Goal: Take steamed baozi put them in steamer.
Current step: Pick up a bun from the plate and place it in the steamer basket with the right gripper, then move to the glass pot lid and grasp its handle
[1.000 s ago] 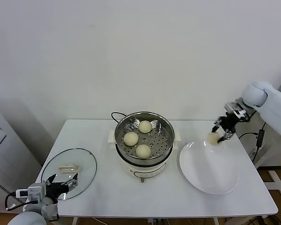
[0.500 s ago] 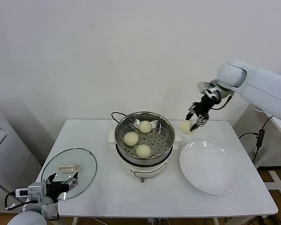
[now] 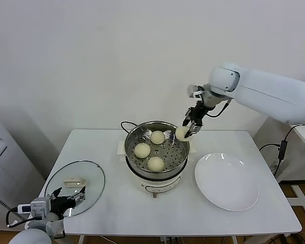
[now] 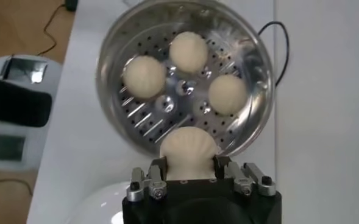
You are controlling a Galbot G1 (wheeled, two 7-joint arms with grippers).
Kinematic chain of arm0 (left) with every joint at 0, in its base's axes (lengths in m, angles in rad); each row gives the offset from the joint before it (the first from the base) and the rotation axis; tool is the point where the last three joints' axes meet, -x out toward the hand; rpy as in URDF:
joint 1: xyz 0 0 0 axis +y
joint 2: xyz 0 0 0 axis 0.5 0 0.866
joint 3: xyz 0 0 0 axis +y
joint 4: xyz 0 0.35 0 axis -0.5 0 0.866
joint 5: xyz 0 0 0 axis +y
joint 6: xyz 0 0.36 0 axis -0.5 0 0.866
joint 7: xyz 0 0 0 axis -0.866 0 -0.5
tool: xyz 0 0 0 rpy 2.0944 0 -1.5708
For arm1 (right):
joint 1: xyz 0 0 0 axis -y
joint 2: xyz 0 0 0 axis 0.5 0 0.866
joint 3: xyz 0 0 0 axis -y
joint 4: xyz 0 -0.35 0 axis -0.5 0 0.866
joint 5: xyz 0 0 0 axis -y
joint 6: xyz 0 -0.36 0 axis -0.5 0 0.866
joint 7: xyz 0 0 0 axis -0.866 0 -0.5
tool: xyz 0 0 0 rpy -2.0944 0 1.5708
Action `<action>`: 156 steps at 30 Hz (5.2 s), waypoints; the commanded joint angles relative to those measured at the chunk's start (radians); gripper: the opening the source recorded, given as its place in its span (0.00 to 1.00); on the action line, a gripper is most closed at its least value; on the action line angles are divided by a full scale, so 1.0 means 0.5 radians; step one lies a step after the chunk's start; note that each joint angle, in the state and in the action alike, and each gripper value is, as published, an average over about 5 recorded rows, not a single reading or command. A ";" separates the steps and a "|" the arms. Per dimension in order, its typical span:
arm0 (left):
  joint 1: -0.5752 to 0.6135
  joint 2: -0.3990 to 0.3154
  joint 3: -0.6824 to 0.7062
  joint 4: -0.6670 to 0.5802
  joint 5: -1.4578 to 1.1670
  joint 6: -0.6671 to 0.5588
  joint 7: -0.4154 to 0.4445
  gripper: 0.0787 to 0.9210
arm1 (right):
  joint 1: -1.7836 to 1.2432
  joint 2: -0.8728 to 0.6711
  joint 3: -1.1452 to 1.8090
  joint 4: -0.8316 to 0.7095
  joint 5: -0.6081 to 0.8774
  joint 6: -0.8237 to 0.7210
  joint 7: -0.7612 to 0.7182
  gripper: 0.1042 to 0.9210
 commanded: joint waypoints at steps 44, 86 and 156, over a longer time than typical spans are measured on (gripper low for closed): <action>-0.021 -0.044 -0.032 0.004 -0.007 -0.013 0.013 0.88 | -0.667 -0.260 1.014 -0.082 0.413 -0.016 0.521 0.88; 0.142 0.087 -0.106 0.148 1.028 -0.366 0.526 0.88 | -3.746 0.160 4.197 0.713 -0.288 0.878 1.787 0.88; -0.417 -0.246 -0.062 1.528 4.131 -1.491 0.288 0.88 | -3.769 0.349 4.223 0.288 -0.576 1.027 1.596 0.88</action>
